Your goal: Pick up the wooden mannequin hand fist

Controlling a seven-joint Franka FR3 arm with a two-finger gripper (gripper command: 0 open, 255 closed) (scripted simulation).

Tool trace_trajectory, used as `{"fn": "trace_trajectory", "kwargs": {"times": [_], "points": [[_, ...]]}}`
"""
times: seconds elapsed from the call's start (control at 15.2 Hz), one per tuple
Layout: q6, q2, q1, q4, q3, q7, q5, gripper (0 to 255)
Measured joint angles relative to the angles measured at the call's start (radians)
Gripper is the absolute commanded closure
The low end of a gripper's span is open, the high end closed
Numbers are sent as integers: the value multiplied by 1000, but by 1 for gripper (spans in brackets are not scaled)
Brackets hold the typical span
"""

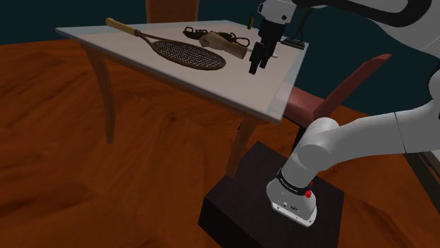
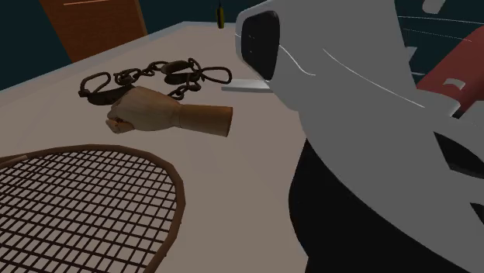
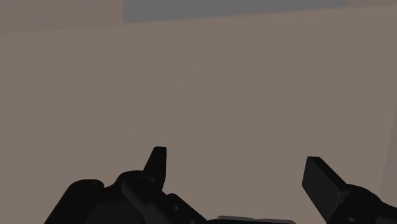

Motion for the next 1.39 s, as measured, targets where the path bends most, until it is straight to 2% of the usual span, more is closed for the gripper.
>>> {"fn": "trace_trajectory", "kwargs": {"times": [0.2, 0.59, 0.99, 1.39], "points": [[31, 30, -3, 9, -15, -17, -9, 0], [147, 180, -12, 94, -87, -102, -40, 0], [235, 359, -16, 239, -164, -201, -42, 0], [302, 559, -17, 421, -238, -307, -2, 0]]}}
